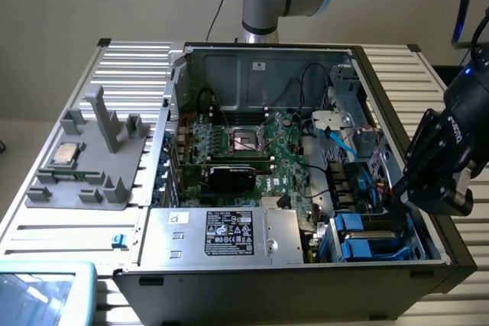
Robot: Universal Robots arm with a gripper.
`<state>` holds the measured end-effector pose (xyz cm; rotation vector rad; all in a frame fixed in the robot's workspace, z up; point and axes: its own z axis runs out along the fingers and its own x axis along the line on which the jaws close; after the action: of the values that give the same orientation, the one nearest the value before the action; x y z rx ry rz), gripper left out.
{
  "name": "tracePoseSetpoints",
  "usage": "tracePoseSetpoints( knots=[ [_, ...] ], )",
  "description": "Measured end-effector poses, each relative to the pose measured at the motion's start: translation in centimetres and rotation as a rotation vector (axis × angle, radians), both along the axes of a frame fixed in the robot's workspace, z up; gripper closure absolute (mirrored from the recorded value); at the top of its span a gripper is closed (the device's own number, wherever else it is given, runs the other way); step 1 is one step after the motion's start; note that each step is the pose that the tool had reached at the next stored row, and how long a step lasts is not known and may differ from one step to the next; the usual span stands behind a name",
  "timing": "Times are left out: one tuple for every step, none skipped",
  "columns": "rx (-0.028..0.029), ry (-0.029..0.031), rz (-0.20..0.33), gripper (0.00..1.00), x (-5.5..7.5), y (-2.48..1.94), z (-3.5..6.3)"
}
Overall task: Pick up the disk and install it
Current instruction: 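Insert the first disk wire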
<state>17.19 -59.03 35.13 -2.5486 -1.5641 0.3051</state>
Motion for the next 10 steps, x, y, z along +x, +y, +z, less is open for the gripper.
tracePoseSetpoints(
  knots=[
    [-0.0103, -0.0007, 0.0, 0.83, -0.02, 0.0, -0.01],
    [-0.0229, -0.0018, 0.0, 0.83, -0.03, 0.01, 0.0],
    [-0.0344, -0.003, 0.0, 0.83, -0.07, 0.01, -0.01],
    [-0.0443, -0.0042, 0.0, 0.83, -0.09, 0.02, 0.0],
    [-0.0516, -0.005, 0.0, 0.83, -0.11, 0.03, 0.0],
    [-0.0583, -0.0058, 0.0, 0.83, -0.13, 0.04, 0.0],
    [-0.0639, -0.0065, 0.0, 0.83, -0.15, 0.05, 0.0],
    [-0.0688, -0.007, 0.0, 0.83, -0.16, 0.05, 0.0],
    [-0.0729, -0.0071, 0.0, 0.83, -0.16, 0.05, -0.01],
    [-0.0766, -0.0071, 0.0, 0.83, -0.16, 0.05, -0.01]
  ],
)
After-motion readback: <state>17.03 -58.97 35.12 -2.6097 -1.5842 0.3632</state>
